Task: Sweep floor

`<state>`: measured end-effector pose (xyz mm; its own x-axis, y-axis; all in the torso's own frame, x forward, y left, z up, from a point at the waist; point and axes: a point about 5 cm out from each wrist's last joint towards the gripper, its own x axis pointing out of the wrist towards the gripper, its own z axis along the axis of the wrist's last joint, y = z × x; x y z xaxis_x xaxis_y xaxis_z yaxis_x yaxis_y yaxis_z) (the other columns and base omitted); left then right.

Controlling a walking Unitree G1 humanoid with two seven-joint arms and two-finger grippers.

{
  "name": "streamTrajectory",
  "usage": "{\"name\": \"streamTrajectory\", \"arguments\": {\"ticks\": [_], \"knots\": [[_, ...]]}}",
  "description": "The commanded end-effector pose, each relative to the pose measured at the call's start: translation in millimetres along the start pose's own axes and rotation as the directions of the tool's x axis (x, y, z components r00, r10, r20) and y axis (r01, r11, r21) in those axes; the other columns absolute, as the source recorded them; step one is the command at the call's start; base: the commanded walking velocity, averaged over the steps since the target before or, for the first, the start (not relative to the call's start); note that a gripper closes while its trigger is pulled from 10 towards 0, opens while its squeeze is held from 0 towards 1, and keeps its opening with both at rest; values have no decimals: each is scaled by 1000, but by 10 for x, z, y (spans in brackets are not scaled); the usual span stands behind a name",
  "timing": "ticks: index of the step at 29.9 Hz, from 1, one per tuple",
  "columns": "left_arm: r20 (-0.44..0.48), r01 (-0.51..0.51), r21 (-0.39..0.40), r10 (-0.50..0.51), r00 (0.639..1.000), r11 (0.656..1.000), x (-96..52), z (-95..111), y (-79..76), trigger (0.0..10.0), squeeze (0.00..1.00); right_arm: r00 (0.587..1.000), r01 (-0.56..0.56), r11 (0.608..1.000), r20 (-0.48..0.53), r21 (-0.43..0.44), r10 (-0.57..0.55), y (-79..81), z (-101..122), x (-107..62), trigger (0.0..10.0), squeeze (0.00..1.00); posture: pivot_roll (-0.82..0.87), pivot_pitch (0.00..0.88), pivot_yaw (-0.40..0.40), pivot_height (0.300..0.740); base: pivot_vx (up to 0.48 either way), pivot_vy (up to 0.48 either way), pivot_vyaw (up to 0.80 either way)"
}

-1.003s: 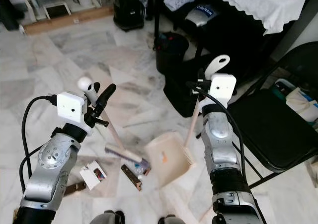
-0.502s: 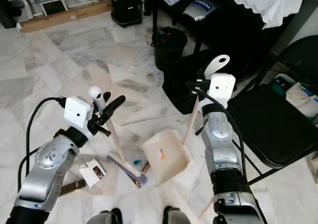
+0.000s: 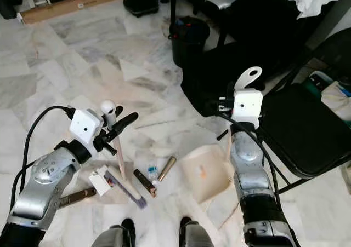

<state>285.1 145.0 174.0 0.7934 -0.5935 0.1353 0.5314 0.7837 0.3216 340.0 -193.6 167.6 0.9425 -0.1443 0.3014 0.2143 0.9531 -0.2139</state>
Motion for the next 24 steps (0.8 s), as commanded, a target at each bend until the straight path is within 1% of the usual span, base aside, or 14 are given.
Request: {"name": "streamTrajectory", "arguments": {"ticks": [1,8,11,14,18,21,24], "knots": [[14,38,7,-38,999,999,-35,48,-49,10000,0,997,43,999,59,-9,-43,-85,89,-17,10000,0,1,380,-13,740,0,0,0],[9,72,22,-73,997,997,-77,86,-16,10000,0,998,31,999,51,-18,-30,-33,33,-81,10000,0,24,428,-2,740,0,0,0],[8,89,46,-90,996,995,-53,108,45,10000,0,998,39,999,56,-15,-38,-13,16,-92,10000,0,30,445,7,740,0,0,0],[9,96,57,-96,995,994,-29,115,70,10000,0,997,46,999,64,-16,-45,3,17,-91,10000,0,30,447,7,740,0,0,0],[40,68,74,-71,997,995,16,199,128,10000,0,992,83,996,99,-20,-80,-16,91,-41,10000,0,33,456,11,740,0,0,0],[53,65,74,-69,996,995,15,238,128,10000,0,987,94,995,133,-22,-91,-31,159,16,10000,0,37,463,12,740,0,0,0],[53,68,73,-72,996,995,15,235,118,10000,0,984,102,995,147,-14,-99,-29,193,57,10000,0,36,464,13,740,0,0,0]]}}
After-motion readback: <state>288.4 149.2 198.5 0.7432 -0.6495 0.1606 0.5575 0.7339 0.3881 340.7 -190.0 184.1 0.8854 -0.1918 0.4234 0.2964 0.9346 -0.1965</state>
